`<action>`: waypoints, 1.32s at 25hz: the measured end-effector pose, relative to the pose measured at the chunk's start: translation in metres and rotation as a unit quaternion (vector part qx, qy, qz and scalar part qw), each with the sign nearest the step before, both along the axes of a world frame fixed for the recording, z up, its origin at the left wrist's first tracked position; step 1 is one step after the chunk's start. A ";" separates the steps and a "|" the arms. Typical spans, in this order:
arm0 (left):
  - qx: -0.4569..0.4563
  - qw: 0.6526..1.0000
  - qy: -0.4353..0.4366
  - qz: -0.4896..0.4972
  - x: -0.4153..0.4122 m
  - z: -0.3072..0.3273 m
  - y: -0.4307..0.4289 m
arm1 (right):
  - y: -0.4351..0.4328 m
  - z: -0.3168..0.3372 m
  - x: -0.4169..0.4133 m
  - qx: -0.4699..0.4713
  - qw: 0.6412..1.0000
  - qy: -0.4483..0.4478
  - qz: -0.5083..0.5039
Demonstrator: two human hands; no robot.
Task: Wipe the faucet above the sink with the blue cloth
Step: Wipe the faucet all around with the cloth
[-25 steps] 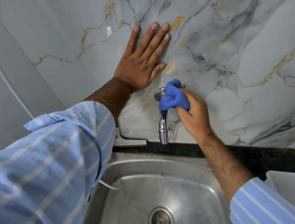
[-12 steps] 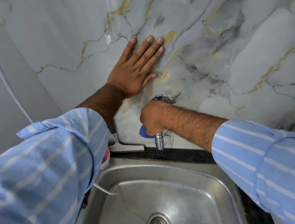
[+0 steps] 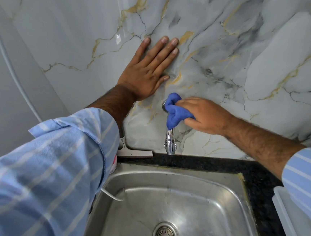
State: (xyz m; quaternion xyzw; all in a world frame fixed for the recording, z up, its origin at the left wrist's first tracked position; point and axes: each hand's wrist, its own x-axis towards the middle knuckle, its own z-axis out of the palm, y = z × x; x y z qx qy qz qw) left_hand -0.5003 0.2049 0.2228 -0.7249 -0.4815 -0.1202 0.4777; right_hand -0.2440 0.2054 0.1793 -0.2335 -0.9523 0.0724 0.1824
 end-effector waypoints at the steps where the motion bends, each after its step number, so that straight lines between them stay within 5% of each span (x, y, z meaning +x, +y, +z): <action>1: 0.000 1.000 -0.002 0.000 0.000 -0.001 0.000 | -0.001 -0.004 -0.001 -0.013 1.000 0.002 0.007; 5: -0.001 1.000 -0.003 0.001 0.002 0.000 0.000 | 0.001 0.015 -0.045 -0.004 0.992 -0.120 0.023; 9: 0.004 1.000 -0.001 -0.004 0.000 -0.001 0.000 | -0.017 0.037 -0.104 0.023 0.926 -0.370 -0.067; 12: 0.010 1.000 -0.003 -0.008 -0.001 -0.002 0.000 | -0.035 0.032 -0.122 0.023 0.899 -0.427 -0.094; 14: 0.008 1.000 -0.003 -0.011 0.000 -0.002 0.001 | -0.032 0.021 -0.107 0.026 0.938 -0.331 -0.103; 16: 0.010 1.000 -0.005 -0.011 0.000 -0.001 0.001 | -0.024 0.003 -0.082 0.021 0.987 -0.123 -0.103; 19: 0.008 1.000 -0.007 -0.012 0.000 -0.003 0.002 | -0.029 -0.025 -0.050 -0.084 0.977 0.170 -0.098; 22: 0.009 1.000 -0.005 -0.012 0.001 -0.004 0.003 | -0.047 -0.047 -0.038 -0.273 0.874 0.344 -0.209; 23: 0.008 1.000 -0.005 -0.012 0.001 -0.004 0.004 | -0.046 -0.054 -0.035 -0.360 0.808 0.398 -0.244; 27: 0.008 1.000 -0.008 -0.004 0.003 -0.006 0.005 | -0.039 -0.068 -0.028 -0.687 0.436 0.554 -0.177; 28: 0.005 1.000 -0.008 -0.003 0.003 -0.006 0.004 | -0.039 -0.068 -0.031 -0.715 0.387 0.558 -0.165; 33: 0.000 1.000 0.001 0.007 0.002 -0.005 0.005 | -0.031 -0.063 -0.057 -0.761 0.330 0.545 -0.125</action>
